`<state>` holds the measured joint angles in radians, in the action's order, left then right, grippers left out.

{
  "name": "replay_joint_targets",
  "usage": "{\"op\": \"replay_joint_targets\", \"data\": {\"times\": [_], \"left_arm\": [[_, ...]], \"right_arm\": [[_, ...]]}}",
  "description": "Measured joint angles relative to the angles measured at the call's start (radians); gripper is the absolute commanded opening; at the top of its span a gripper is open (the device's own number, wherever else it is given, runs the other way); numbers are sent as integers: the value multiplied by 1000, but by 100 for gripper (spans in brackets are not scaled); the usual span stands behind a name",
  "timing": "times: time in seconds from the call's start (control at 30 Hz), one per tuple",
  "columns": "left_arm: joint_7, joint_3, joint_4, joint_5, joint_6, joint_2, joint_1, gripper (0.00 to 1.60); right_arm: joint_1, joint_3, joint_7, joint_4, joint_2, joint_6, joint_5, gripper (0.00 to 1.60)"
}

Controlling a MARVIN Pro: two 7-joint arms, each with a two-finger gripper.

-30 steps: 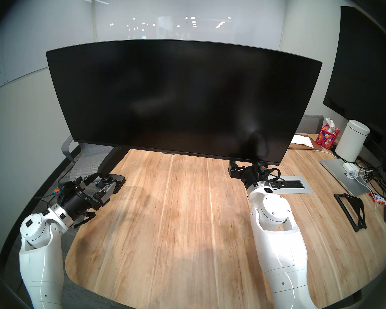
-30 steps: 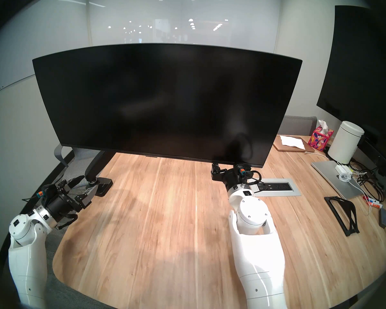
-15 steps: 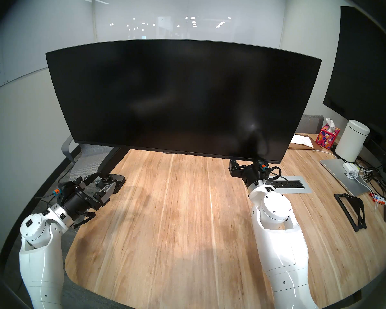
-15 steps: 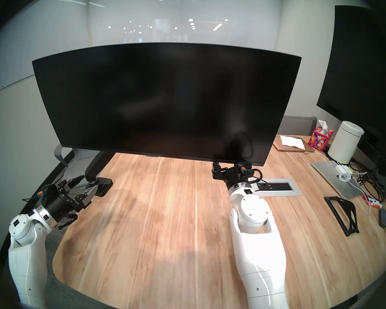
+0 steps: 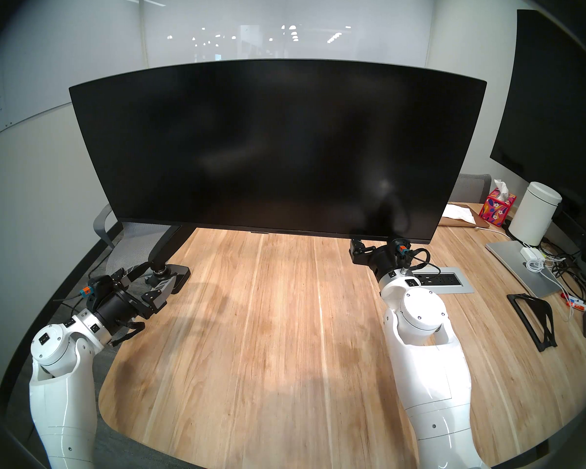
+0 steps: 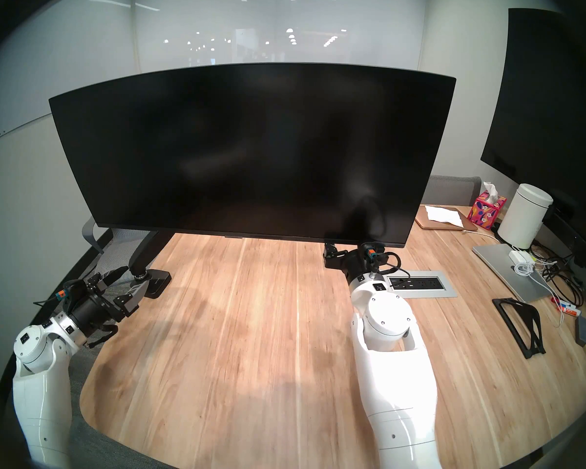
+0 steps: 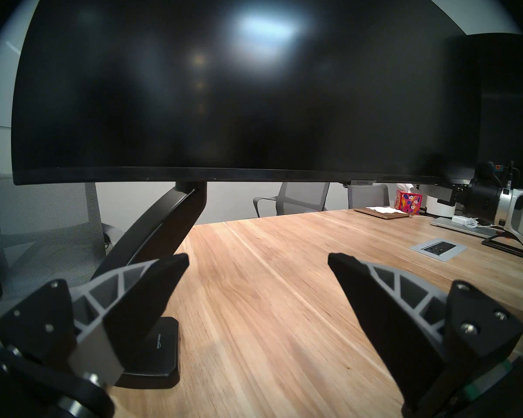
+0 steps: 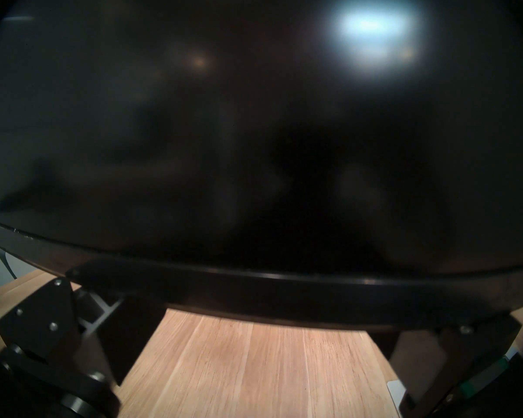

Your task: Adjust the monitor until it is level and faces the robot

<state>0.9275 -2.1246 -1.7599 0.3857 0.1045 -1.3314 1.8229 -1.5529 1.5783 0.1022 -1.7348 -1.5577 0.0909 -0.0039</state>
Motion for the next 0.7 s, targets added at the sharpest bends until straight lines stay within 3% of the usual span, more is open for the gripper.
{"op": "replay_joint_targets", "data": {"times": [0.7], "left_arm": [[0,0,0,0,0,0,0,160]], "right_arm": [[-15,-13,-1,0,-24,0,19,160]]}}
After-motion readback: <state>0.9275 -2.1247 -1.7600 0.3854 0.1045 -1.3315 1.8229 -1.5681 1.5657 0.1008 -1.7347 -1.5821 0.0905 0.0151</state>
